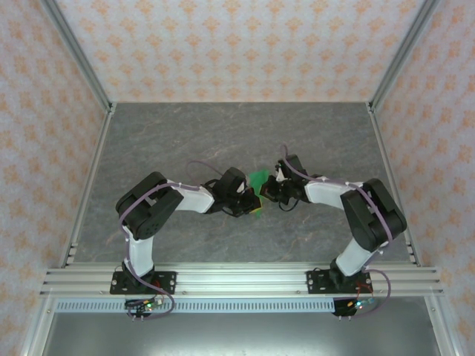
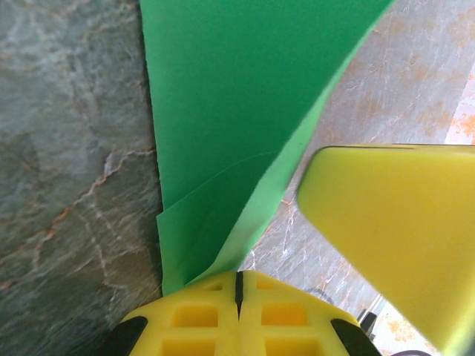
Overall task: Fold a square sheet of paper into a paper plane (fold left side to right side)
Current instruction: Fold the wing for the fifth time at the center of the table.
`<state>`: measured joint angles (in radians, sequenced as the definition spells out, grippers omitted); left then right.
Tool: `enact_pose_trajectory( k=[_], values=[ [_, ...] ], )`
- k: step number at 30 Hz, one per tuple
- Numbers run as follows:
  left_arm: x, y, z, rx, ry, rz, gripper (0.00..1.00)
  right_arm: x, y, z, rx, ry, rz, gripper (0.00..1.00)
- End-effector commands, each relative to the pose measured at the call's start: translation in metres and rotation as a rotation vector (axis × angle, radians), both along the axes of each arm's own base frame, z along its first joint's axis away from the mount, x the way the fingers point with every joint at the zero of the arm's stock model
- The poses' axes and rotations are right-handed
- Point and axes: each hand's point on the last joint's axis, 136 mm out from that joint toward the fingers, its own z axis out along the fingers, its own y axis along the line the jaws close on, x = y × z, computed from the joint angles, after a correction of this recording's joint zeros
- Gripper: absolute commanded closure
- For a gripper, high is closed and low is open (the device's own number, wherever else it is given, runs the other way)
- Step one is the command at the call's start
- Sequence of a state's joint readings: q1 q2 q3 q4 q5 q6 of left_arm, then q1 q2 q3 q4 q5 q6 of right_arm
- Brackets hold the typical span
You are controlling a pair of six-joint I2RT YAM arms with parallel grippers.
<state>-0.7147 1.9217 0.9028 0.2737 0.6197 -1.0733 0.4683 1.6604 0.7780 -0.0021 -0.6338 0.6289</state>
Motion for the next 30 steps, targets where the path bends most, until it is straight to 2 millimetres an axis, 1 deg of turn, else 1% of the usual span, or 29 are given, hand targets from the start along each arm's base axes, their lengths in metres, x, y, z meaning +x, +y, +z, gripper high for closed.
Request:
enact_pose_trajectory(
  k=[1,4,9,14,19,30],
  values=[
    [-0.033,0.033,-0.053,0.212,0.14,0.019,1.0,0.0,0.009,-0.002,0.024,-0.004,0.019,1.0],
    [-0.033,0.034,-0.054,0.215,0.142,0.019,1.0,0.001,0.007,-0.009,0.001,0.0,0.018,1.0],
    [-0.035,0.036,-0.055,0.219,0.147,0.02,1.0,0.009,-0.001,-0.018,-0.081,-0.031,0.029,1.0],
    [-0.037,0.04,-0.056,0.234,0.153,0.024,1.0,0.012,-0.017,-0.026,-0.2,-0.06,0.044,1.0],
    [-0.039,0.041,-0.06,0.243,0.165,0.024,1.0,0.02,-0.022,-0.026,-0.234,-0.086,0.047,1.0],
    [-0.041,0.042,-0.062,0.246,0.171,0.023,1.0,0.048,-0.027,-0.019,-0.227,-0.118,0.023,1.0]
  ],
)
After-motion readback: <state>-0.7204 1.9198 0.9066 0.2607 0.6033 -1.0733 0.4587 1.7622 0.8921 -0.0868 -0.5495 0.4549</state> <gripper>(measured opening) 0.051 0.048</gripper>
